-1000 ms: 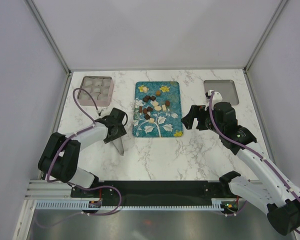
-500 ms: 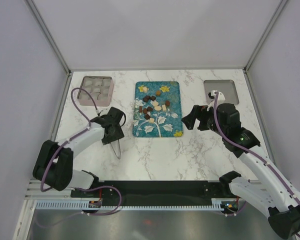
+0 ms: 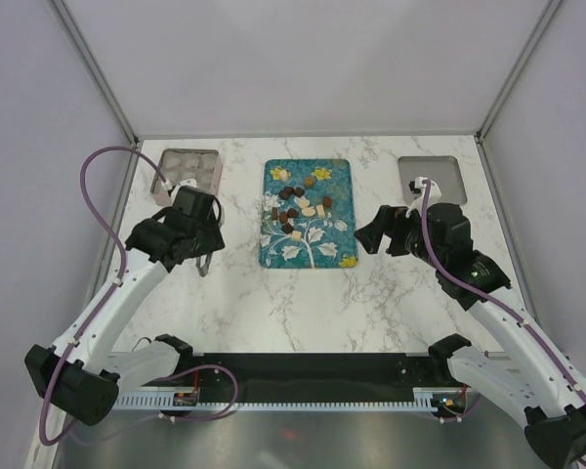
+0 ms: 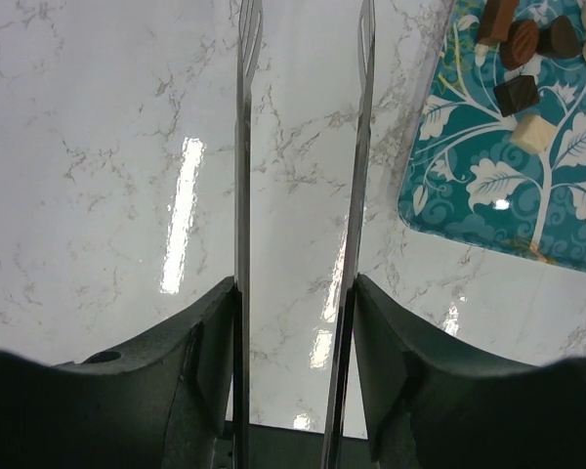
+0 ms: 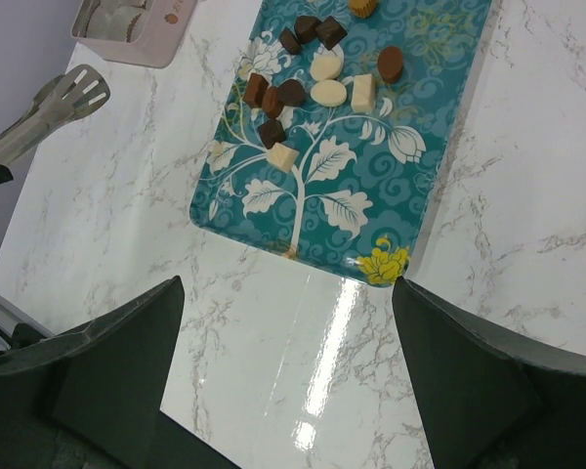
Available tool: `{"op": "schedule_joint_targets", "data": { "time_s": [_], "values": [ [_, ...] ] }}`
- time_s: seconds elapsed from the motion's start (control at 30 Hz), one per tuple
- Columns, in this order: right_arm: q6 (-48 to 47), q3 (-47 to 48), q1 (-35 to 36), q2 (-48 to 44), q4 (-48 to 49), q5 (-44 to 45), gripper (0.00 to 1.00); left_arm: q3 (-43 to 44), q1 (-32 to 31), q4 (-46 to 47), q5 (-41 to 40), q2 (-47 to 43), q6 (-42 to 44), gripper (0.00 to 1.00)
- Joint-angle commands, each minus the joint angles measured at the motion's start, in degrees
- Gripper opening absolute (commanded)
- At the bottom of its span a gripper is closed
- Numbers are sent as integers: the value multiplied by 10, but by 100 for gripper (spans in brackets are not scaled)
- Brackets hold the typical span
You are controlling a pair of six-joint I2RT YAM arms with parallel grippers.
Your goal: Pack the chocolate
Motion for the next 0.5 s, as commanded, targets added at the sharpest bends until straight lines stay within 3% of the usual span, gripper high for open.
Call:
{"op": "schedule_joint_targets", "data": {
  "time_s": [0.0,0.17,0.47],
  "values": [
    [5,14,0,-9,4,-4,96,46,-7,-27,15,-5,66,55],
    [-3,26,0,-7,-9,7,96,89,-38,-23,35,30,107,52],
    [-9,29,0,-5,-16,25,96,134,-171,26,32,134,120,51]
  ]
}}
